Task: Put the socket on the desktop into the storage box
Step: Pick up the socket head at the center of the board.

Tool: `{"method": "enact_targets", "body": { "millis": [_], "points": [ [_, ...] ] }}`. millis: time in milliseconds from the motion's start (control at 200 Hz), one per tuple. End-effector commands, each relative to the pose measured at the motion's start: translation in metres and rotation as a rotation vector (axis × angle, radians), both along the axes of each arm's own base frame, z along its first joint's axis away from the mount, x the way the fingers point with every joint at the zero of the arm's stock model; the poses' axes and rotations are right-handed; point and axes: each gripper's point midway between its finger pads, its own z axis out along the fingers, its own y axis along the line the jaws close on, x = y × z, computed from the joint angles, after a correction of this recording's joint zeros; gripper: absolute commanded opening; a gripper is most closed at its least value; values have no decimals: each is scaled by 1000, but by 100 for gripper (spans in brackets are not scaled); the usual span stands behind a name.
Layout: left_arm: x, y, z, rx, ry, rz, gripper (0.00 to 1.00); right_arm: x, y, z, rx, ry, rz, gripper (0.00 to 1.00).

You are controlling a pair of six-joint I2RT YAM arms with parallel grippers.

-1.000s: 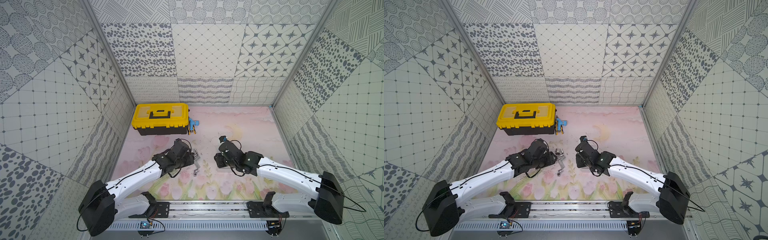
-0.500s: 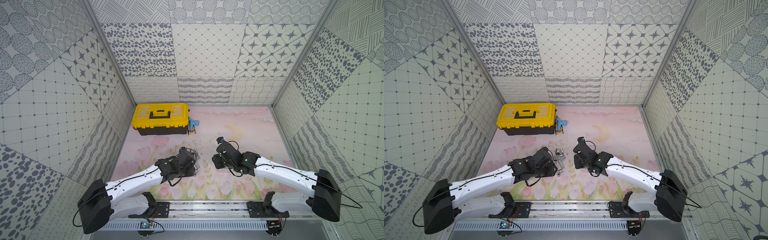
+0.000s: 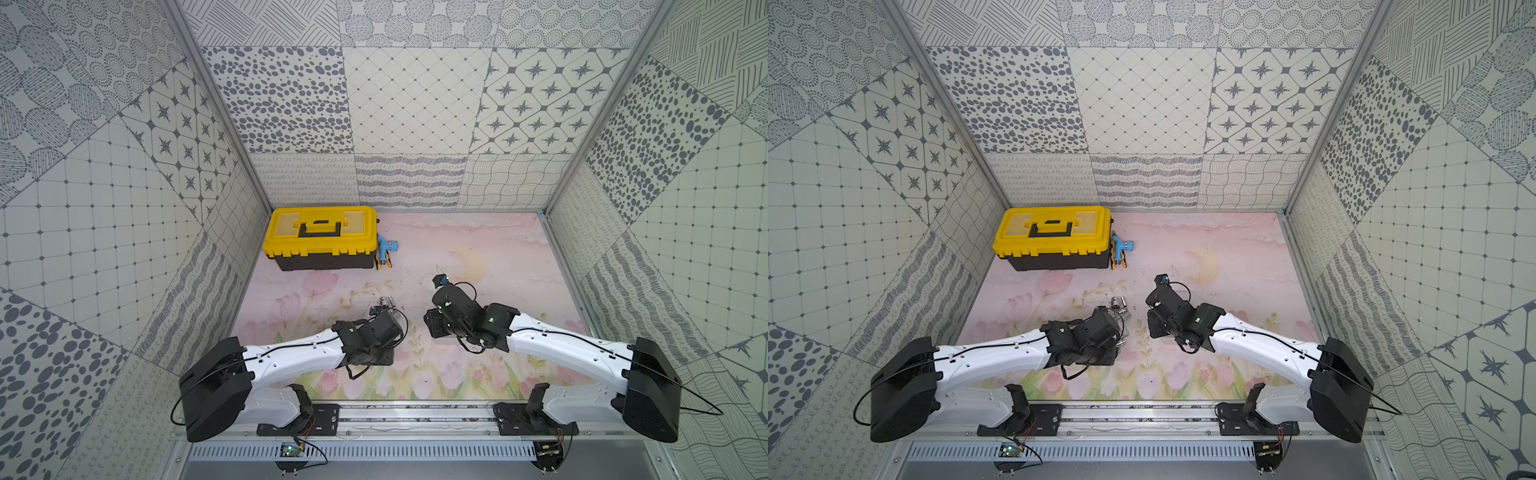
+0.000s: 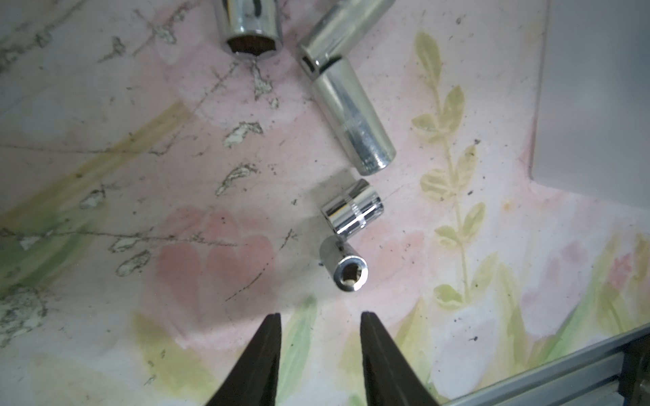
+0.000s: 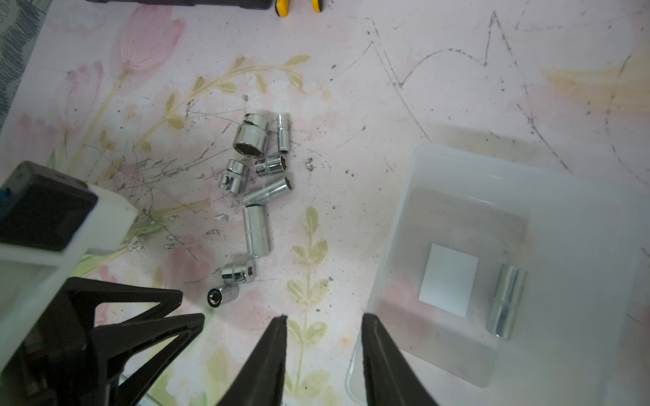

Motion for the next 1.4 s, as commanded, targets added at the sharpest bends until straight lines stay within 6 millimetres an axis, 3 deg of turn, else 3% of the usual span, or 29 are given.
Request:
{"method": "enact_targets", "body": {
  "millis": [0, 585, 1065, 1396],
  "points": [
    [11, -10, 3, 13, -39, -11, 42, 4, 8, 7, 39, -17, -11, 39],
    [24, -20, -7, 94, -60, -22, 34, 2, 5, 6, 40, -16, -10, 39],
    [27, -12, -15, 166, -61, -3, 23, 1, 4, 7, 42, -19, -8, 39],
    [18, -7, -11, 175, -36, -16, 2, 1, 5, 12, 54, -27, 0, 39]
  ]
}}
